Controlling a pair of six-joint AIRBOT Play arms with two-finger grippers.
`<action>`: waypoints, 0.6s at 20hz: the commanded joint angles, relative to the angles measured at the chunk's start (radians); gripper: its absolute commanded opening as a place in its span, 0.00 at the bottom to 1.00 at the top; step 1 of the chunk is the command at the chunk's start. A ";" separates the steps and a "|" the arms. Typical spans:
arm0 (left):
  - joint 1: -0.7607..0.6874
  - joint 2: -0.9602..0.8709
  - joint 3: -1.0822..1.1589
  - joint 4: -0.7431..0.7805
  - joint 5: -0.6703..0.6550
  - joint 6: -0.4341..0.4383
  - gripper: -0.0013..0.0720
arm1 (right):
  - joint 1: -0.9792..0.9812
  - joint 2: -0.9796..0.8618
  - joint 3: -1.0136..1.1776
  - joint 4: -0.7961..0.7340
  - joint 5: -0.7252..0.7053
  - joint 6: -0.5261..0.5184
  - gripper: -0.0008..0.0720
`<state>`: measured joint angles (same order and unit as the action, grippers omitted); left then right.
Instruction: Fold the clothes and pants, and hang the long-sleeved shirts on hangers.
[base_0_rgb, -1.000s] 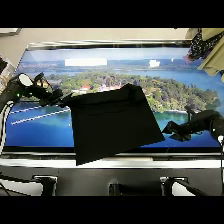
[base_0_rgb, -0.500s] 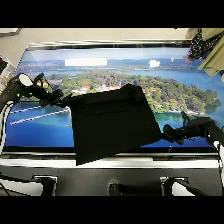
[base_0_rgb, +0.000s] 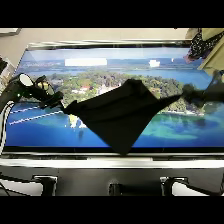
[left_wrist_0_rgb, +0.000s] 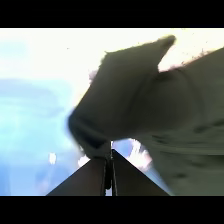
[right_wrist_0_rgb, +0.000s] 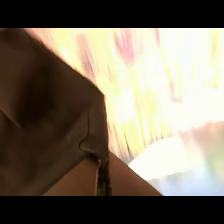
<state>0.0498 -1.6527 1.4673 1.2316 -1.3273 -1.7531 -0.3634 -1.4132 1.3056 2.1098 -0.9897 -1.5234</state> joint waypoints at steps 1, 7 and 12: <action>-0.028 -0.003 -0.004 0.000 -0.064 -0.002 0.04 | 0.001 -0.174 0.313 -0.008 0.047 0.153 0.05; -0.078 -0.004 -0.017 -0.001 -0.062 -0.006 0.04 | -0.002 -0.276 0.367 0.049 -0.091 0.158 0.37; -0.076 -0.004 -0.017 0.000 -0.064 -0.005 0.04 | -0.002 -0.171 0.346 -0.040 -0.420 -0.096 0.45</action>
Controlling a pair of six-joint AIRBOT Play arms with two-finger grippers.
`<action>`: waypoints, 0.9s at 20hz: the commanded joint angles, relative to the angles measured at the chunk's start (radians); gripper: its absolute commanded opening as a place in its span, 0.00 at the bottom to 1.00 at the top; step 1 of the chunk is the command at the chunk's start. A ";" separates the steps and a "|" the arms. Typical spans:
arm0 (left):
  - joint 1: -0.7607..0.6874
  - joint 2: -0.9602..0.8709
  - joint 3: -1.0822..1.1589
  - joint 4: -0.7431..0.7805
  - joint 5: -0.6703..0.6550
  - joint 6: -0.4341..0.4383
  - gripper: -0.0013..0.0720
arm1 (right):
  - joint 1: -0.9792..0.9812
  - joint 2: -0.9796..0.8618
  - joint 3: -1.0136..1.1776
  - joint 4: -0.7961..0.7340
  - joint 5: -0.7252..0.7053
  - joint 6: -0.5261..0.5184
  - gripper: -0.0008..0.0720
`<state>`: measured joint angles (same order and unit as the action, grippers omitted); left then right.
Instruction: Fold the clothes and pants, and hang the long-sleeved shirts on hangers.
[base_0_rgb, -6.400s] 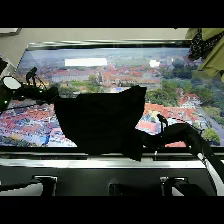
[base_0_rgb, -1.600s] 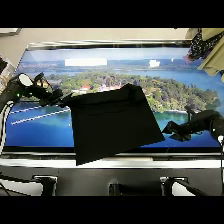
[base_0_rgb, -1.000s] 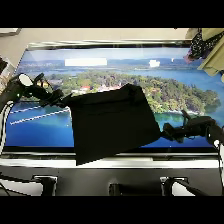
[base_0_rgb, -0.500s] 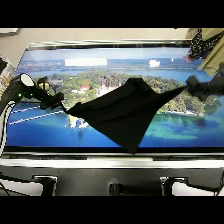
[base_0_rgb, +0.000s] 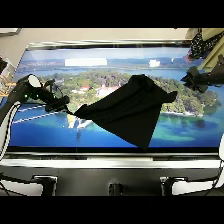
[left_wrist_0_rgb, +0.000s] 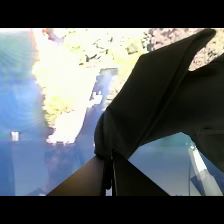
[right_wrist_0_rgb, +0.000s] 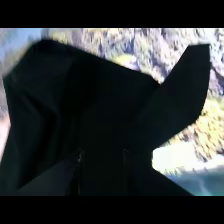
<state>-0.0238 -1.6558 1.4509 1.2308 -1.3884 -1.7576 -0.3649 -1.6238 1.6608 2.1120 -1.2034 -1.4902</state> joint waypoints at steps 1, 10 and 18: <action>-0.002 -0.001 -0.001 0.000 -0.003 0.000 0.04 | 0.000 0.064 -0.054 -0.026 -0.240 -0.144 0.45; -0.003 -0.001 -0.001 0.000 -0.004 0.004 0.04 | 0.001 0.529 -1.040 0.135 -0.084 -0.233 0.51; -0.003 -0.001 -0.001 0.000 -0.003 0.003 0.04 | 0.001 0.724 -1.377 0.223 0.058 -0.204 0.70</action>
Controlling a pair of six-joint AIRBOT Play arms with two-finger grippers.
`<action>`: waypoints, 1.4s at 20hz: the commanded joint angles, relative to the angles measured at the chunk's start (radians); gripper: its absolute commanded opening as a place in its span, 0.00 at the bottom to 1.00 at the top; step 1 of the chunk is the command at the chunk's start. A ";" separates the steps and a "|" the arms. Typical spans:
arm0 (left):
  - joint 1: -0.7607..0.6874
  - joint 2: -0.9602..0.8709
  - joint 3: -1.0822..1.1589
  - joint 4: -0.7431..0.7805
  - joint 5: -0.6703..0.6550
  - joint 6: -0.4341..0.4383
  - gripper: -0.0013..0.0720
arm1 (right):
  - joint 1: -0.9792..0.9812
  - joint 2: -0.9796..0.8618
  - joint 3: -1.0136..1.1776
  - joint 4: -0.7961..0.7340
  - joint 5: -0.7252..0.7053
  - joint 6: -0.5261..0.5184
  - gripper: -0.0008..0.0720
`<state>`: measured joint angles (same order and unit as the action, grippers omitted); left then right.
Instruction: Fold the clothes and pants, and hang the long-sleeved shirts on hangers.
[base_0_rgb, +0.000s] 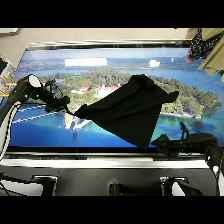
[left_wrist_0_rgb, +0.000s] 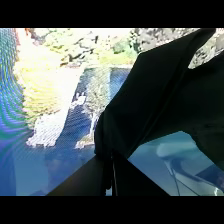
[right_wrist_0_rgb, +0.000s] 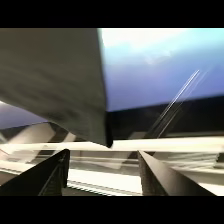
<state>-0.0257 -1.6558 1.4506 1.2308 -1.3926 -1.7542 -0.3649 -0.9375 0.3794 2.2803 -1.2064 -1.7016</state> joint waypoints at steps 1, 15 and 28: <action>-0.001 -0.001 0.000 0.000 0.001 0.000 0.04 | 0.001 0.038 -0.108 0.074 0.078 0.007 0.70; -0.001 -0.001 0.000 0.000 0.022 0.000 0.04 | 0.003 0.037 -0.158 0.201 0.203 0.007 0.70; -0.001 -0.008 0.000 0.000 0.031 -0.001 0.04 | 0.166 0.023 -0.157 0.196 0.311 0.042 0.67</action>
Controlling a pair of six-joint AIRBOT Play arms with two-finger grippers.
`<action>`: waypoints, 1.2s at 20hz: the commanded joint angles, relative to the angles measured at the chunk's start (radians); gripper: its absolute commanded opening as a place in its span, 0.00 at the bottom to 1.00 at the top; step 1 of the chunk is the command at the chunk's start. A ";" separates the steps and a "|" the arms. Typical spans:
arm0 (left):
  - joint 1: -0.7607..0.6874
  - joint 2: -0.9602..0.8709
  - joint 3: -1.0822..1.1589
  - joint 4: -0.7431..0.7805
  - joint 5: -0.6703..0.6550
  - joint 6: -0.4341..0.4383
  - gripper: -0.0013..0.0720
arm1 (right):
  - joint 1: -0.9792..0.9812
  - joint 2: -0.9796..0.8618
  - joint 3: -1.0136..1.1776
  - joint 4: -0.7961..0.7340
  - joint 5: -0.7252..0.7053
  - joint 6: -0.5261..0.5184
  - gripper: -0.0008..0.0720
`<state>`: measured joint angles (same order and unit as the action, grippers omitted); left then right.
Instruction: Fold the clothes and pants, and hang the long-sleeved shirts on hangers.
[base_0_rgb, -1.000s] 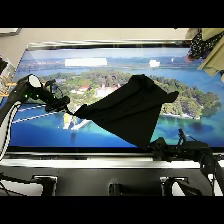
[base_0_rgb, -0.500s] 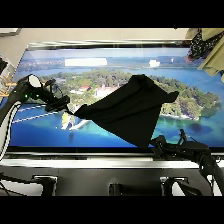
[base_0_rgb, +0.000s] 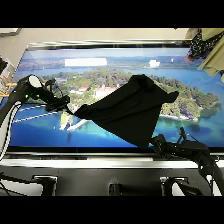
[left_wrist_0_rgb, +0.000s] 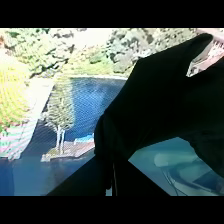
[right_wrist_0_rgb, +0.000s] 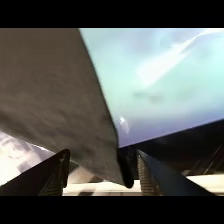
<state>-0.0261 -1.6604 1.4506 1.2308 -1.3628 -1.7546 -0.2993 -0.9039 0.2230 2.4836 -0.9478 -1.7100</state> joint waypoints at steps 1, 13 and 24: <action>0.000 -0.004 0.000 0.000 0.000 0.000 0.04 | 0.158 -0.022 -0.001 -0.008 0.087 0.085 0.67; 0.032 0.034 0.063 -0.077 0.000 0.056 0.04 | 0.247 -0.055 0.349 -0.056 0.031 0.085 0.05; 0.183 0.566 0.531 -0.120 0.161 0.052 0.04 | 0.247 0.159 1.544 -0.381 -0.253 0.162 0.05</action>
<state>0.1261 -1.2453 1.8996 1.1130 -1.2652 -1.7023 -0.0532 -0.7994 1.4963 2.2395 -1.1595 -1.5974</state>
